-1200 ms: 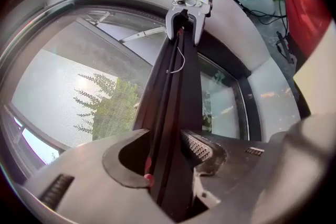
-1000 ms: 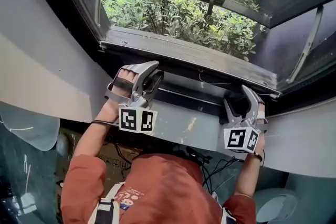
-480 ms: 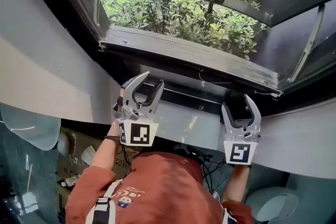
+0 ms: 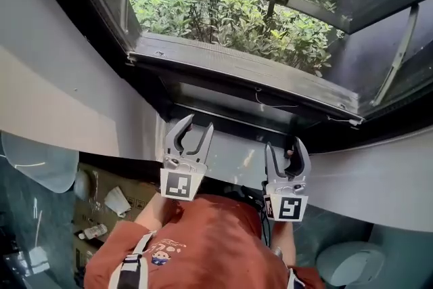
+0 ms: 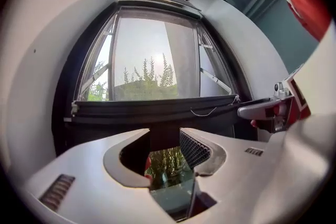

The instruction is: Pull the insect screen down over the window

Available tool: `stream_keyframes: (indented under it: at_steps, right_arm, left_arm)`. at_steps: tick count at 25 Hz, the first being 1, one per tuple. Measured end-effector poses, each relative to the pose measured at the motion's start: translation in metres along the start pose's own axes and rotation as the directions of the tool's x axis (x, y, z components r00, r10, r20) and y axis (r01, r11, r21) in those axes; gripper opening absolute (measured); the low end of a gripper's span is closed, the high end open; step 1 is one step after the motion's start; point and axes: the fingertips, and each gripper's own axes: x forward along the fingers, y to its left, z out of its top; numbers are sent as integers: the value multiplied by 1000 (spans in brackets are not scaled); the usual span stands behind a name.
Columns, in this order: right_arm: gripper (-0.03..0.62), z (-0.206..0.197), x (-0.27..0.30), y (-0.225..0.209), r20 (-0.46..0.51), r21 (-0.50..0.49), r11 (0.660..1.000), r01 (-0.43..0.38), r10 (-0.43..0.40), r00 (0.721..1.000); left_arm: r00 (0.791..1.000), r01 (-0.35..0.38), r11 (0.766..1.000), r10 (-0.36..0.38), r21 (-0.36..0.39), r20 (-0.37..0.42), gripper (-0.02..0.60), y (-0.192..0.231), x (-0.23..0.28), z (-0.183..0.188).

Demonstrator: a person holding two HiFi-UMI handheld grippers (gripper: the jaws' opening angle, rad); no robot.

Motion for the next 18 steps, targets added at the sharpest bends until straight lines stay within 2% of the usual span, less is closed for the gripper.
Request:
stream_keyframes:
  at_steps: [5,8,18]
  right_arm:
    - [293,-16,-3,9,-30,22,1000,-16,16,999]
    - [293,-17,-2,7,-31,23,1000,-11,12,999]
    - [291,-16,0,4,-31,29,1000,2,-1,1000]
  left_arm:
    - [1000,0,999,0,35,2,175,-10,-7,-11]
    - [1000,-11,1000,11,18,-19,175,-9,-9,-18]
    - [1000,-11,999,12,45,-28,169,-8,-9,-18]
